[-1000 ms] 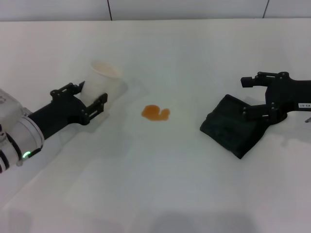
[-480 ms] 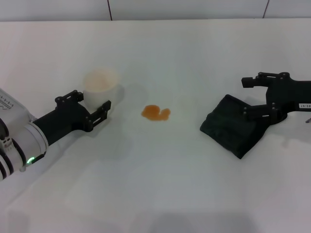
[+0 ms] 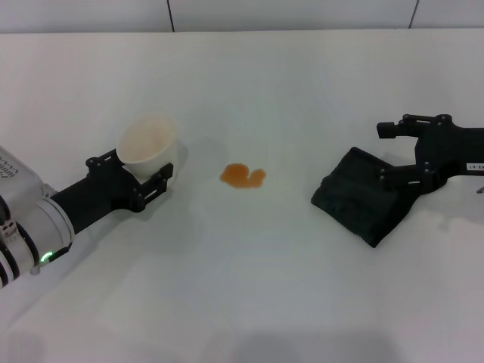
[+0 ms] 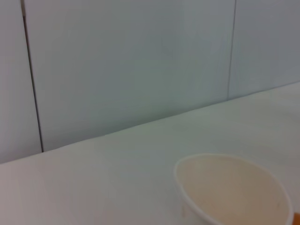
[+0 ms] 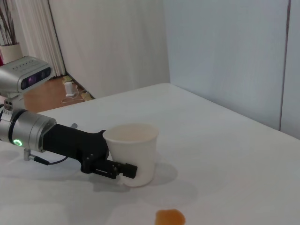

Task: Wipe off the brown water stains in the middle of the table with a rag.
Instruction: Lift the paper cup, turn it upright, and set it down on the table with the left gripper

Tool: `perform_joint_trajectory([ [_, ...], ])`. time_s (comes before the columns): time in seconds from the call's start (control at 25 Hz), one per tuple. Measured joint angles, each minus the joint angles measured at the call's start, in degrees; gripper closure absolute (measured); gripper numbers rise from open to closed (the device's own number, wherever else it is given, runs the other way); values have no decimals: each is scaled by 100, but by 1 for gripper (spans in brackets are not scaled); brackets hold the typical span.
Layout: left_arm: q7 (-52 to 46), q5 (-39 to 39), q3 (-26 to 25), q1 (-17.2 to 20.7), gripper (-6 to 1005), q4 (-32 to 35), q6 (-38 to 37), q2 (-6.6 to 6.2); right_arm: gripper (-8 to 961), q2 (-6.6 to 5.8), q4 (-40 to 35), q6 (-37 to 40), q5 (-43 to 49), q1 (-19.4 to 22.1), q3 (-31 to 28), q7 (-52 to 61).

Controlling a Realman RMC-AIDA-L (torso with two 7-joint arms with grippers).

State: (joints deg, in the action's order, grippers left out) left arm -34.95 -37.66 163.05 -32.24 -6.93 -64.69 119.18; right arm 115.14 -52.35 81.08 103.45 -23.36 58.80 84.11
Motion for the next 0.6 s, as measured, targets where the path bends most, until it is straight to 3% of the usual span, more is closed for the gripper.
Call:
perform_joint_trajectory([
  [0.6,-386,122,-1,-32,388,-62,-7,-23,98,-4,-21,22,-1,-29,0,0],
])
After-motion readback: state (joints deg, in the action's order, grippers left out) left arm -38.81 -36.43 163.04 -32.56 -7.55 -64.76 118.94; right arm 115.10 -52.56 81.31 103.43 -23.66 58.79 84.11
